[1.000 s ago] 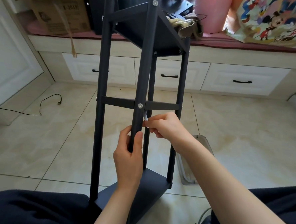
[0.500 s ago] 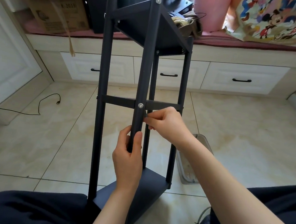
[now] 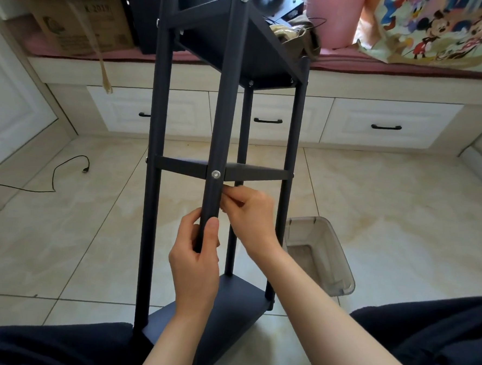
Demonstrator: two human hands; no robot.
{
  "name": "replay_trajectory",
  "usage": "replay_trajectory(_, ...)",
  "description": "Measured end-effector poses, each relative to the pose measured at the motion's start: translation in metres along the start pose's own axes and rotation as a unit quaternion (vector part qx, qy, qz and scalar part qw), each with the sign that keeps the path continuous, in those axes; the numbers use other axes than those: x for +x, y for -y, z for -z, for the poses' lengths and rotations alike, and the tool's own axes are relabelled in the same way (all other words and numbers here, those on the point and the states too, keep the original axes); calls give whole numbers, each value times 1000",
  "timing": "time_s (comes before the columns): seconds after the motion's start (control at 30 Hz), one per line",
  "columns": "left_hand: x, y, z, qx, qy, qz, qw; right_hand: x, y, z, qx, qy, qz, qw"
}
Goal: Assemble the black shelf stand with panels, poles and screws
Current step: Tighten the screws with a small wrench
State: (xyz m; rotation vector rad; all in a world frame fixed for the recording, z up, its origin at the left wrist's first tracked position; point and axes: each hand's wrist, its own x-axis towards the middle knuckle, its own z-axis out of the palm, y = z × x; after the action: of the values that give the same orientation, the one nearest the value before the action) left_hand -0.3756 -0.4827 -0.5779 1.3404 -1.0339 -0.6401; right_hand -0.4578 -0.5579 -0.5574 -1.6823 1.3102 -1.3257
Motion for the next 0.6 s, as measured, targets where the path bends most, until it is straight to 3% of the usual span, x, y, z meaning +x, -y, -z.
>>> replay_trajectory(0.37, 13, 6, 19, 24, -14, -43, 999, 6, -13, -33, 13, -62, 90, 994)
replay_trajectory(0.6, 19, 2, 22, 23, -13, -60, 998, 8, -12, -39, 21, -58, 85, 995)
